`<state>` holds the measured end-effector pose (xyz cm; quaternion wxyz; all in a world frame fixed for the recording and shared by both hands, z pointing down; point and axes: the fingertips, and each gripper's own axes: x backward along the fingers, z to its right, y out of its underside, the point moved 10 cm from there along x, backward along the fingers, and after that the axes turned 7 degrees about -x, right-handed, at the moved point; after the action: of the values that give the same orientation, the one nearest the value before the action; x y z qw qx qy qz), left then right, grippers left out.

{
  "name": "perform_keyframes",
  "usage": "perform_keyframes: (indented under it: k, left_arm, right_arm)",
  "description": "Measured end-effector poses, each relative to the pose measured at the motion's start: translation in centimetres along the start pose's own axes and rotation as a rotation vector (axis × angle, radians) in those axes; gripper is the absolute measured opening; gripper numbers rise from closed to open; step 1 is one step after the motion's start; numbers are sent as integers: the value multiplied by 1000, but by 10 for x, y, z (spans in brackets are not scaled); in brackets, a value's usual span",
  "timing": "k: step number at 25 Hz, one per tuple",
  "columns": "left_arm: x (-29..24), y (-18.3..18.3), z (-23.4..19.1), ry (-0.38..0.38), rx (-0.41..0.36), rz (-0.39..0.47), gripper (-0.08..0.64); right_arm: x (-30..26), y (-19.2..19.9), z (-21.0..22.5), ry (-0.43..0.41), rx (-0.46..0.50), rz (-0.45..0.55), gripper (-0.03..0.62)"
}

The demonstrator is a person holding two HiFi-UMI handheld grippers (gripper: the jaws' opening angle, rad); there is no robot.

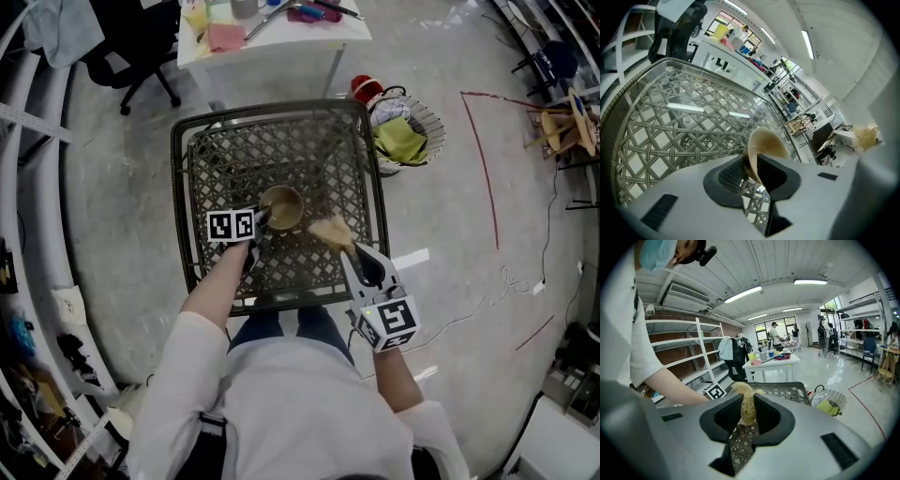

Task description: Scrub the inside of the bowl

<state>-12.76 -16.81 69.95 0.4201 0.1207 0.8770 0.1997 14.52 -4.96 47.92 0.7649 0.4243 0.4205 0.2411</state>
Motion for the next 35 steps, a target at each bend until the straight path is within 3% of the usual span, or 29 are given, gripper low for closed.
perform_keyframes:
  k: [11,20,24,31,35]
  left_arm:
    - [-4,1,6,-74,-44,-12,40]
    - [25,-16,34,-110,-119,87,40]
    - [54,-31,61,-150,-246,125,40]
    - [105,-46,108,-165,-382,293,40]
    - [128,-49,128,-188,-474,343,40]
  right_arm:
    - [5,3,8,23,-10,-9,86]
    - [1,0,1,-18,37,4,86]
    - [-2,-11,-10,-48,96,28,86]
    - [2,-36,-34,-131,184,96,86]
    - [6,-48,-49,-160,295,139,86]
